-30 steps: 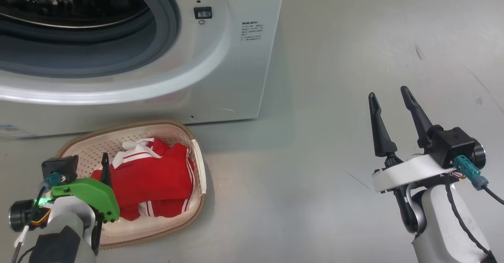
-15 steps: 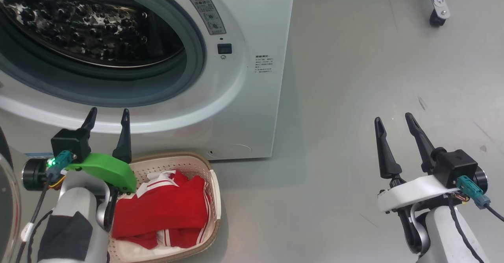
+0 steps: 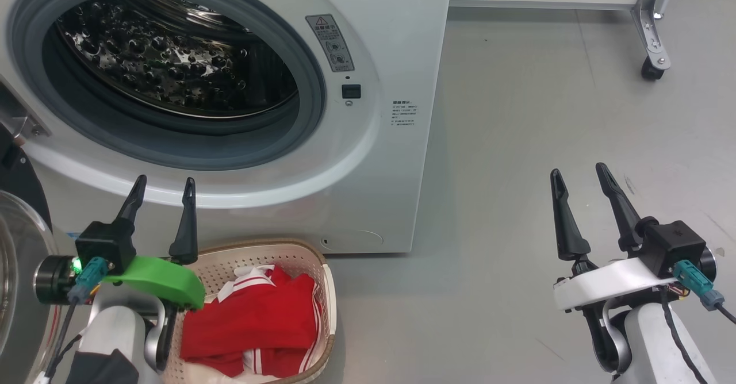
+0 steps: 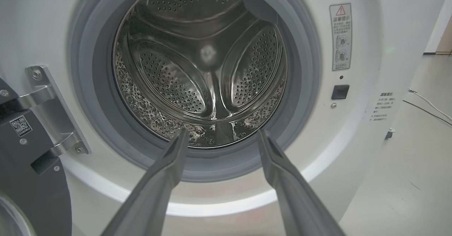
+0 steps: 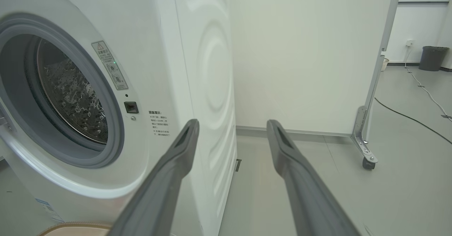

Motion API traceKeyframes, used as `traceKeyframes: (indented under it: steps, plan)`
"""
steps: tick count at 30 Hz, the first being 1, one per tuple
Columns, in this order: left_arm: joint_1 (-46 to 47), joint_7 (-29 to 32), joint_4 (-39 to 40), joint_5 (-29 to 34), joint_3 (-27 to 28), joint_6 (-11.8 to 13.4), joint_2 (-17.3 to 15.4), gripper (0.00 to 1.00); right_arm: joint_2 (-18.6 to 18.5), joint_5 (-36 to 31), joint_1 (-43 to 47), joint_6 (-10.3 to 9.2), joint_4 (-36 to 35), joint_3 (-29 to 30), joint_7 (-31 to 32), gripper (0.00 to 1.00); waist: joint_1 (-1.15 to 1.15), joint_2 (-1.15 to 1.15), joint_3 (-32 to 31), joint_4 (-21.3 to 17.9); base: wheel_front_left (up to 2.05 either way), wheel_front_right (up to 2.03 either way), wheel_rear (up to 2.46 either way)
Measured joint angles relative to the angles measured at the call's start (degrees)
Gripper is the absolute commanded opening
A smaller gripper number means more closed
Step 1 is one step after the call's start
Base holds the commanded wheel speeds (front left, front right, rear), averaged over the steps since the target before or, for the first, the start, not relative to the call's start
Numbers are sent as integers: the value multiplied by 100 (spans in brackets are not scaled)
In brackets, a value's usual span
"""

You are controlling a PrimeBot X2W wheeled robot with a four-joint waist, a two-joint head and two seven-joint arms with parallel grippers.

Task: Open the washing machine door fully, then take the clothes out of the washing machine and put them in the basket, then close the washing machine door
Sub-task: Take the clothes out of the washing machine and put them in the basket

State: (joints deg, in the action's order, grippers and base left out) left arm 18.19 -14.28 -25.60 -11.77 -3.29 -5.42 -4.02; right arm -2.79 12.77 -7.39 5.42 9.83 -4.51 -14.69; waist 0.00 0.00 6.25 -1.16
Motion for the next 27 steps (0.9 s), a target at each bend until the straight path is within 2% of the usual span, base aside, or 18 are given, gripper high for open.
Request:
traceKeyframes:
  steps: [12, 27]
  plan:
    - [-392, -18, 742, -59, 11, -1, 120, 100, 3, 0, 108, 0, -119, 0, 0, 100, 0, 0, 93, 64, 0, 0, 0]
    - [-759, -18, 1101, -82, 54, 2, 135, 100, 8, -1, 108, 3, -155, -10, 0, 100, 0, 0, 139, 56, 0, 0, 0]
